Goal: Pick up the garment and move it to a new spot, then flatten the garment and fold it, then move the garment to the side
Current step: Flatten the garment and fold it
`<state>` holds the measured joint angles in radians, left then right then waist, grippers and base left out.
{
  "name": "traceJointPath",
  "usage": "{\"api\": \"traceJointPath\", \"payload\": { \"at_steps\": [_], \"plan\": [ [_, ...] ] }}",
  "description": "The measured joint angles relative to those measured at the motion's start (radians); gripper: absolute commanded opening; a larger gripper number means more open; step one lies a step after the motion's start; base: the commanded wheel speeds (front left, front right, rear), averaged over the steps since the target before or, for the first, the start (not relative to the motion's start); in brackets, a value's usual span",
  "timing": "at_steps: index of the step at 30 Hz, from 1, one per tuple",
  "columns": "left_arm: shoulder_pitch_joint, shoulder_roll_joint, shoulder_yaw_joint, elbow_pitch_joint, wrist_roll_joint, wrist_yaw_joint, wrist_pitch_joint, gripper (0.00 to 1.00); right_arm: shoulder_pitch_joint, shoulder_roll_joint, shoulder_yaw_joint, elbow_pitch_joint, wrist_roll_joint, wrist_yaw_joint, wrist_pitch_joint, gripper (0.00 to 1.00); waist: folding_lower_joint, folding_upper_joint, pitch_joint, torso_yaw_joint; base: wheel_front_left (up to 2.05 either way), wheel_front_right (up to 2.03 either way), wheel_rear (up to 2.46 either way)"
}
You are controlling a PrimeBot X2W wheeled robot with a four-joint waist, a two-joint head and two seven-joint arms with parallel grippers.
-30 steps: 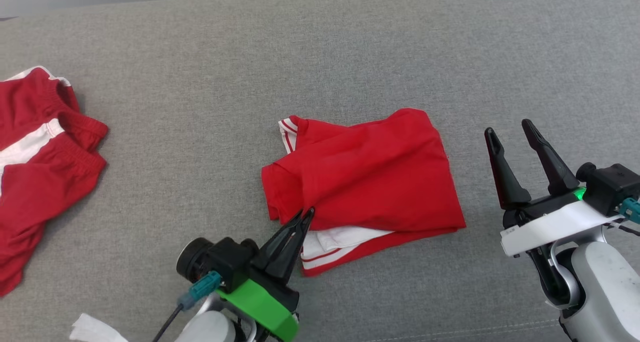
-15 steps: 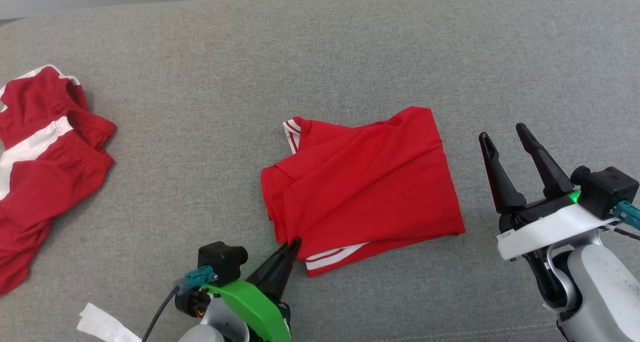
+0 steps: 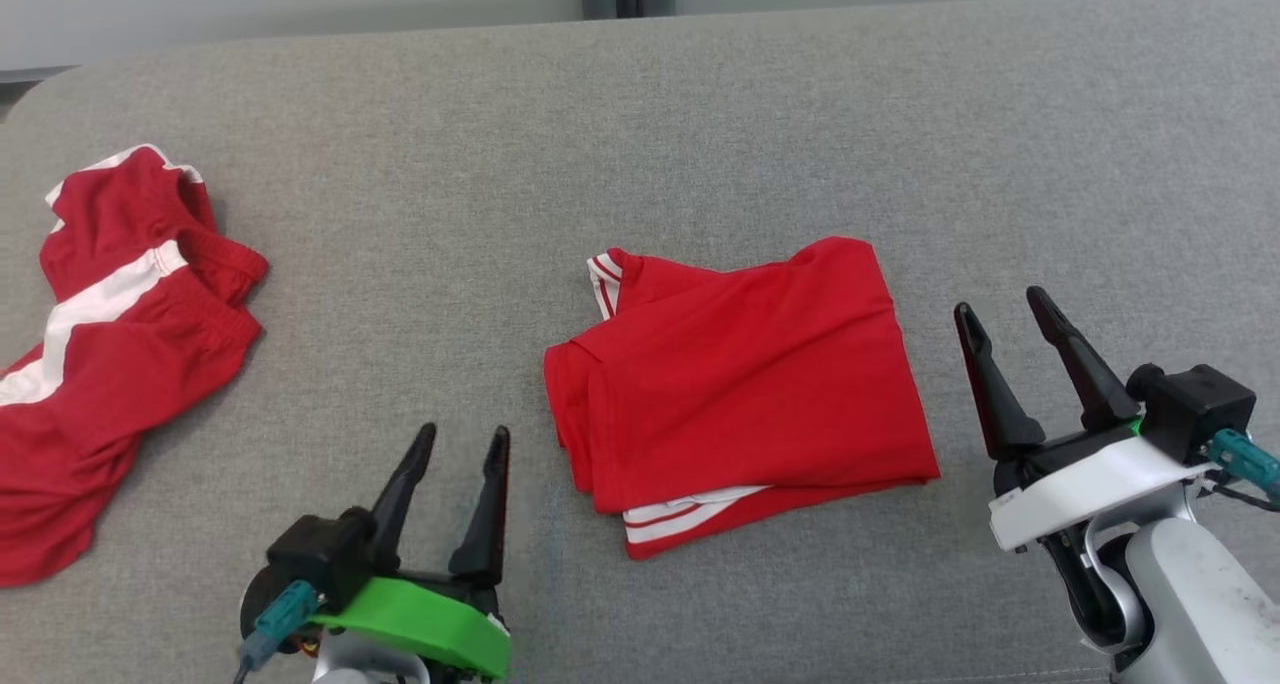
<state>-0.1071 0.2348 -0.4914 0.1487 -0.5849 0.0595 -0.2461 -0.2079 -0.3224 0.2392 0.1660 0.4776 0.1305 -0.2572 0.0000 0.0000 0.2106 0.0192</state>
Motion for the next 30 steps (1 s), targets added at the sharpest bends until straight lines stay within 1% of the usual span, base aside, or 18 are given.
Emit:
{"api": "traceJointPath", "payload": {
  "at_steps": [5, 8, 11, 13, 16, 23, 27, 30],
  "plan": [
    [0.071, -0.012, 0.122, -0.108, 0.054, 0.048, -0.015, 1.00, 0.023, 0.032, 0.006, 0.038, -0.032, 0.000, -0.004, 1.00, 0.0000, 0.0000, -0.043, 0.014, 0.00, 0.00, 0.00],
    [0.116, -0.059, 0.205, -0.179, 0.108, 0.052, -0.016, 1.00, 0.045, 0.069, 0.007, 0.040, -0.049, 0.000, -0.005, 1.00, 0.0000, 0.0000, -0.075, 0.021, 0.00, 0.00, 0.00],
    [0.178, -0.096, 0.262, -0.214, 0.172, 0.034, -0.017, 1.00, 0.076, 0.099, -0.002, 0.039, -0.083, 0.000, -0.005, 1.00, 0.0000, 0.0000, -0.110, 0.024, 0.00, 0.00, 0.00],
    [0.212, -0.125, 0.299, -0.231, 0.212, 0.019, -0.017, 1.00, 0.099, 0.117, -0.014, 0.034, -0.130, 0.000, -0.005, 1.00, 0.0000, 0.0000, -0.135, 0.024, 0.00, 0.00, 0.00],
    [0.253, -0.148, 0.341, -0.243, 0.272, -0.005, -0.018, 1.00, 0.133, 0.152, -0.040, 0.009, -0.194, 0.000, -0.006, 1.00, 0.0000, 0.0000, -0.168, 0.020, 0.00, 0.00, 0.00],
    [0.300, -0.174, 0.399, -0.238, 0.393, -0.069, -0.018, 1.00, 0.220, 0.216, -0.121, -0.072, -0.327, 0.000, -0.006, 1.00, 0.0000, 0.0000, -0.220, 0.001, 0.00, 0.00, 0.00],
    [0.315, -0.180, 0.411, -0.225, 0.440, -0.093, -0.018, 1.00, 0.279, 0.239, -0.145, -0.061, -0.365, 0.000, -0.006, 1.00, 0.0000, 0.0000, -0.236, -0.010, 0.00, 0.00, 0.00],
    [0.328, -0.183, 0.418, -0.208, 0.455, -0.099, -0.018, 1.00, 0.296, 0.249, -0.146, -0.045, -0.369, 0.000, -0.006, 1.00, 0.0000, 0.0000, -0.243, -0.020, 0.00, 0.00, 0.00]
  ]
}}
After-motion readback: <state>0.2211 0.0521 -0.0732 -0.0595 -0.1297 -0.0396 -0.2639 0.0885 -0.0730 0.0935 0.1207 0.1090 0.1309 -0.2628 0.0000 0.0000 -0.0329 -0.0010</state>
